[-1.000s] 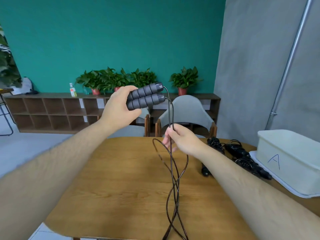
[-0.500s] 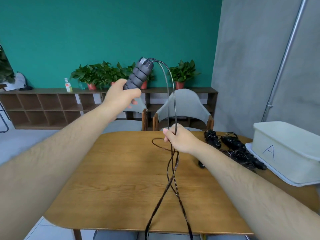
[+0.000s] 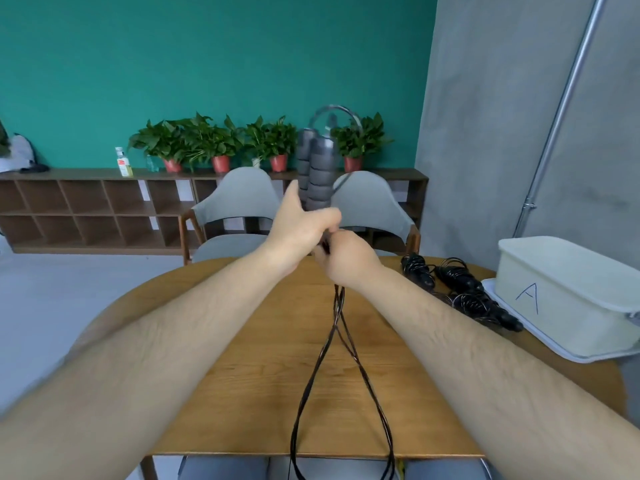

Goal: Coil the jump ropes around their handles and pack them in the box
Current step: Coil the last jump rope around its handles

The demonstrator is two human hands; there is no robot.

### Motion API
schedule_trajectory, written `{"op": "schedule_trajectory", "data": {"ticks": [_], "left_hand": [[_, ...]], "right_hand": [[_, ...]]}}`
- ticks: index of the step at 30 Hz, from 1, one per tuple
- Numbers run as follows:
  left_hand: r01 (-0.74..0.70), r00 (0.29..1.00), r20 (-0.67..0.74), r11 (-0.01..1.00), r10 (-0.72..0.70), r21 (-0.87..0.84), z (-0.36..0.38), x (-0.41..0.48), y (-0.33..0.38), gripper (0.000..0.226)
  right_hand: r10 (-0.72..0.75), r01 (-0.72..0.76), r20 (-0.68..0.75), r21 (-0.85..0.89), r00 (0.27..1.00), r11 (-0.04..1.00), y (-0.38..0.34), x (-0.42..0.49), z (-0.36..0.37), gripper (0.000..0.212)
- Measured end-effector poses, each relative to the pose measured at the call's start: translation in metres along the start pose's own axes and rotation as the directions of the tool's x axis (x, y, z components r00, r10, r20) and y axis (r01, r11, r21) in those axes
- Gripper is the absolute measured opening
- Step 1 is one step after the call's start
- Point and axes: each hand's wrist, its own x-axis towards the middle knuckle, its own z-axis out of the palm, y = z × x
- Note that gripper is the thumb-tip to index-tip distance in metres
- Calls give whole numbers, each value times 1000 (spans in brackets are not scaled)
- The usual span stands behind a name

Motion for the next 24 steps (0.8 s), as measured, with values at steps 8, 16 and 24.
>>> {"op": "schedule_trajectory", "data": {"ticks": [8, 16, 24], "left_hand": [[-107, 915, -402, 974, 18, -200, -79, 39, 28, 30], [-141, 690, -720, 964, -66, -224, -179, 46, 38, 43], [-181, 591, -798, 944, -121, -277, -208, 39, 27, 38]], "right_hand": [[-75, 57, 54, 273, 996, 960, 38, -21, 6, 27], [576, -362, 105, 863, 811, 353, 99, -29, -4, 24], [667, -415, 136, 866, 733, 279, 140, -30, -32, 11]]}}
